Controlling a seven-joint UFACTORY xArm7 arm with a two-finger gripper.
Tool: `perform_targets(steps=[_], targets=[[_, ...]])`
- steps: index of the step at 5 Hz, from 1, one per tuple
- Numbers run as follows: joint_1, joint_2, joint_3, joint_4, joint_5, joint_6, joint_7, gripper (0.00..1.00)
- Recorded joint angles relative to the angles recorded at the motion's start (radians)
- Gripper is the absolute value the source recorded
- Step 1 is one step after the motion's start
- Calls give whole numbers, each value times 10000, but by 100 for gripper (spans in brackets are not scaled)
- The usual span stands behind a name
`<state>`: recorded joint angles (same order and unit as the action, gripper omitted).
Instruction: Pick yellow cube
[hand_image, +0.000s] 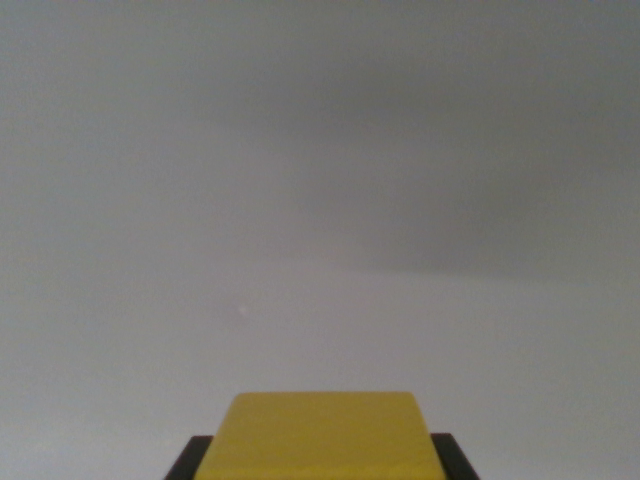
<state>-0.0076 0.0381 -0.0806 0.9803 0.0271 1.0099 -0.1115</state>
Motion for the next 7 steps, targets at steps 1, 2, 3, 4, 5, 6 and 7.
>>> perform_targets(steps=[1,2,3,4,5,6,7], targets=[[0,0,0,0,0,0,0,100],[3,-163,0,308,-22,470,21,100],[3,-163,0,308,-22,470,21,100],[6,-328,0,617,-45,943,42,100],[6,-328,0,617,-45,943,42,100],[8,-494,0,929,-67,1421,64,100],[8,-494,0,929,-67,1421,64,100]])
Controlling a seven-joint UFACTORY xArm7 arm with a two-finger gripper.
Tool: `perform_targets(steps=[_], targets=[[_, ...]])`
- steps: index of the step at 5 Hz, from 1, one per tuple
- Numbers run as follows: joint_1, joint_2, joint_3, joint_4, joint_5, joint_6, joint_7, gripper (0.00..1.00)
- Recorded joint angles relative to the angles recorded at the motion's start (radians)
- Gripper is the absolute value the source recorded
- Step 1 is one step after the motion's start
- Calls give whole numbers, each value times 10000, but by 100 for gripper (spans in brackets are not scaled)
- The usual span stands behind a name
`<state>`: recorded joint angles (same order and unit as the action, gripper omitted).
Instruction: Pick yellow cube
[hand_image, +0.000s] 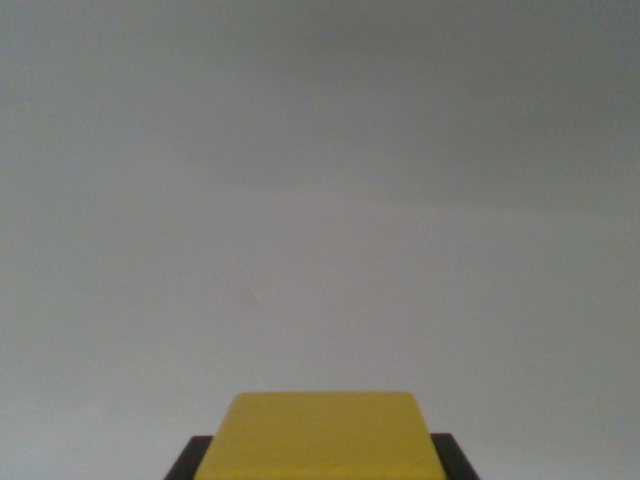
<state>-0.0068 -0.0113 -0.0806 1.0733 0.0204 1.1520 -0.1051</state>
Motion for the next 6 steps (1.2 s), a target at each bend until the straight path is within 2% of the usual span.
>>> perform_targets(steps=[1,2,3,4,5,6], targets=[[3,-164,0,309,-22,472,21,100],[3,-164,0,309,-22,472,21,100],[5,-317,0,597,-43,913,41,100],[5,-317,0,597,-43,913,41,100],[8,-476,0,896,-65,1369,62,100],[8,-476,0,896,-65,1369,62,100]])
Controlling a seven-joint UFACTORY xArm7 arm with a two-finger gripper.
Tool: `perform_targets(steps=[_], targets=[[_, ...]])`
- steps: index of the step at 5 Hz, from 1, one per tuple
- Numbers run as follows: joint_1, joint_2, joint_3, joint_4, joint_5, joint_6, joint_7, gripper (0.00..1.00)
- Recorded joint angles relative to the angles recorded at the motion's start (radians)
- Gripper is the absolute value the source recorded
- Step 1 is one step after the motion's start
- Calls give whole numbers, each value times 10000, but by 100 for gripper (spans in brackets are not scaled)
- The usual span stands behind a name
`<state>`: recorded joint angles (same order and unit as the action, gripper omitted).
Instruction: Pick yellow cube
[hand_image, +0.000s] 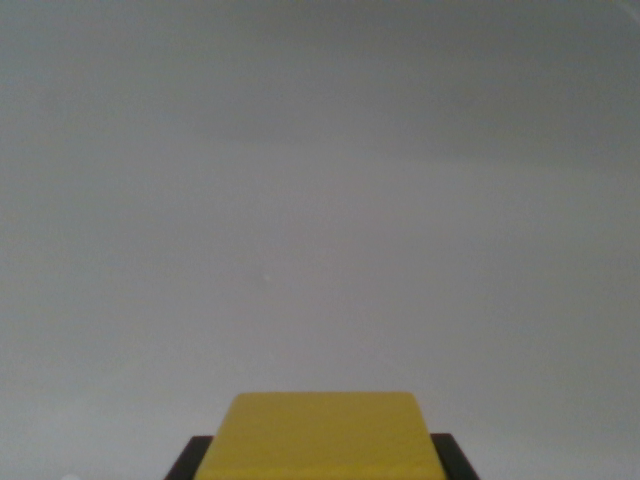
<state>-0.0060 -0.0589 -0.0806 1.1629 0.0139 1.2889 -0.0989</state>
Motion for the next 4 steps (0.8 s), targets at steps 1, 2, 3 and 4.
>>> perform_targets(steps=[1,2,3,4], targets=[[3,-153,0,289,-21,441,20,100],[3,-153,0,289,-21,441,20,100],[5,-301,0,566,-41,865,39,100],[5,-301,0,566,-41,865,39,100]])
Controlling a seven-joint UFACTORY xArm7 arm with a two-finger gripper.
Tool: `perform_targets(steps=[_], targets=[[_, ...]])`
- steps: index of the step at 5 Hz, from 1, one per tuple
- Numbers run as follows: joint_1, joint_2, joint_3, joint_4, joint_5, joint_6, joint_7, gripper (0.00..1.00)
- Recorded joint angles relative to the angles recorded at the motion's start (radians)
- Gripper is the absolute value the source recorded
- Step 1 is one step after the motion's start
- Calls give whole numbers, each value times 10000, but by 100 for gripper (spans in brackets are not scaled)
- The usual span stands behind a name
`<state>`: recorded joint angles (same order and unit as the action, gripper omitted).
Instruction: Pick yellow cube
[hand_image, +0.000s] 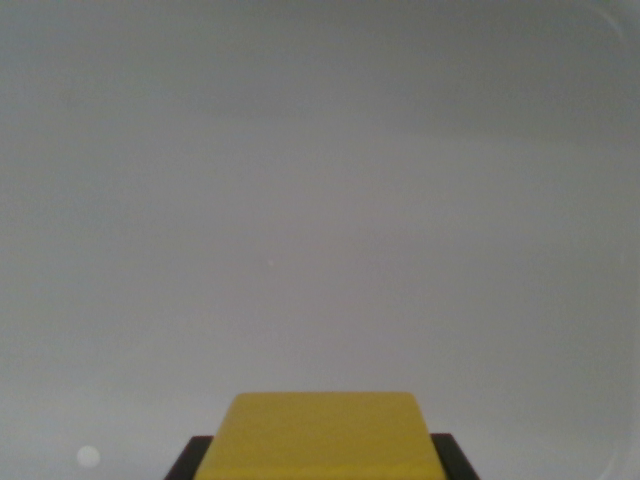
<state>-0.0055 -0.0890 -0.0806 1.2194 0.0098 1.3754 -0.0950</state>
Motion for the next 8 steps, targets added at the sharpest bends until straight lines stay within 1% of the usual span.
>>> perform_targets(steps=[1,2,3,4,5,6,7,8], targets=[[2,-141,0,266,-19,406,18,100],[2,-141,0,266,-19,406,18,100],[5,-273,0,513,-37,785,35,100],[5,-273,0,513,-37,785,35,100],[7,-395,0,743,-54,1135,51,100],[7,-395,0,743,-54,1135,51,100],[8,-500,0,942,-68,1440,65,100],[8,-500,0,942,-68,1440,65,100]])
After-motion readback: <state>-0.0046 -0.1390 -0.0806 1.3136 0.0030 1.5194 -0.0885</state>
